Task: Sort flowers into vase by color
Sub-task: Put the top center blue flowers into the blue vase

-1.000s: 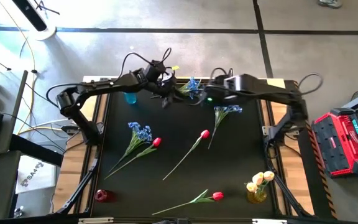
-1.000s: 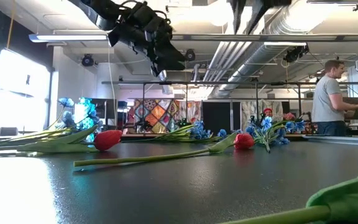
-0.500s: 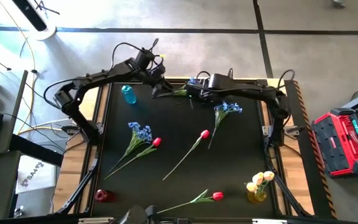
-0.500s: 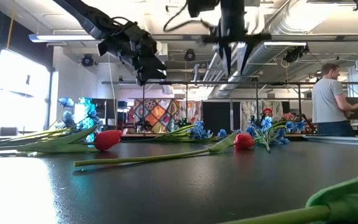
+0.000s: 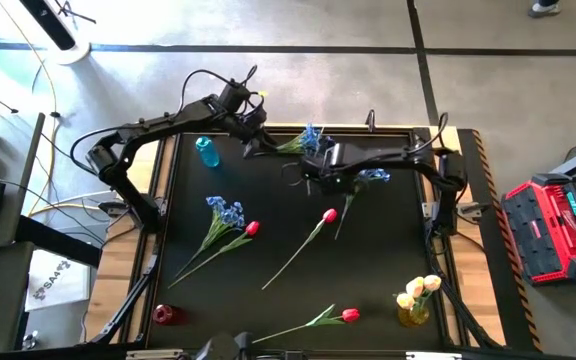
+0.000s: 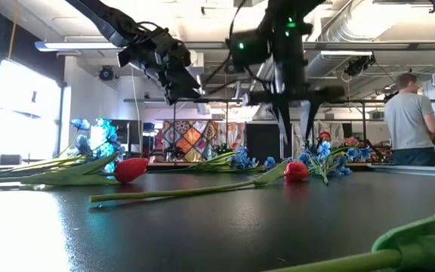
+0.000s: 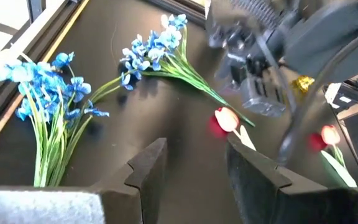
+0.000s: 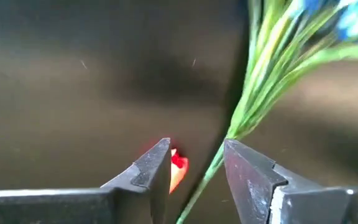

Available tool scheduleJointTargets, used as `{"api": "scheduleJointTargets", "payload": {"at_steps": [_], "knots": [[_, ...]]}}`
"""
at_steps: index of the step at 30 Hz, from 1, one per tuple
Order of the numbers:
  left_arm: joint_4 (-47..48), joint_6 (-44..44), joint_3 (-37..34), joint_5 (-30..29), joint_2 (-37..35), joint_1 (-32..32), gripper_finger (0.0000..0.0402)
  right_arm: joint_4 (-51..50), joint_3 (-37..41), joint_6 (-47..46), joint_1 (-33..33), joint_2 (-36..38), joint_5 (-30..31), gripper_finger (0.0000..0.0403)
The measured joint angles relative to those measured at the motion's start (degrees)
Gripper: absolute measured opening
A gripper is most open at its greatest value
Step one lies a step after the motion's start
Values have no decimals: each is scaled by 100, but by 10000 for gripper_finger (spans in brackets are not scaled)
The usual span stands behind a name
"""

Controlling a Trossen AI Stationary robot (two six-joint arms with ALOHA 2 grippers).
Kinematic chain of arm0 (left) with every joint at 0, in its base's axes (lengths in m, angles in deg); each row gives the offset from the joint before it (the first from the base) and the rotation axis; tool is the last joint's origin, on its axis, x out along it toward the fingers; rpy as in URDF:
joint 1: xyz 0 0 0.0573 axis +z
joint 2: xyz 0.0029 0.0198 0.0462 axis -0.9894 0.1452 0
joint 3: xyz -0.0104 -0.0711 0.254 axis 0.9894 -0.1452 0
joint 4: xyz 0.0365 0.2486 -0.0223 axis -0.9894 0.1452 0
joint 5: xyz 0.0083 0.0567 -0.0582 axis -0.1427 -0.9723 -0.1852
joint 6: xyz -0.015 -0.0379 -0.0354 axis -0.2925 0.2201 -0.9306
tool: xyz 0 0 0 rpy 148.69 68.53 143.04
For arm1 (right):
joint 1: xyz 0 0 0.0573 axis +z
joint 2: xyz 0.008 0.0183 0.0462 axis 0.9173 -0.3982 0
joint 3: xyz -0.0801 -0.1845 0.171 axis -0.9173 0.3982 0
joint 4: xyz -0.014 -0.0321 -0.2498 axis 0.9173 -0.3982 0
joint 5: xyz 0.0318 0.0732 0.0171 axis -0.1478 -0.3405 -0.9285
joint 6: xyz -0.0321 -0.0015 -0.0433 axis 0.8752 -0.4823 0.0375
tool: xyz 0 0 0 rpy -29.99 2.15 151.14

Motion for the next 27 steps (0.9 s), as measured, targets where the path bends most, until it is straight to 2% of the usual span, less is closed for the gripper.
{"api": "scheduleJointTargets", "payload": {"at_steps": [3,6,15,22,24,27], "knots": [[88,4,0,0,0,-13,152,700,433,-62,24,0,-372,135],[134,4,0,-1,0,-20,152,1063,725,-259,24,0,-451,135],[199,4,0,-18,0,-39,152,488,503,-406,30,244,-155,135],[192,4,0,-54,0,-44,152,-633,666,-724,35,858,525,135],[192,4,0,-78,0,-44,152,-333,987,-815,33,1100,480,135],[251,4,0,-276,0,-44,152,676,1709,-1066,44,1523,222,135]]}}
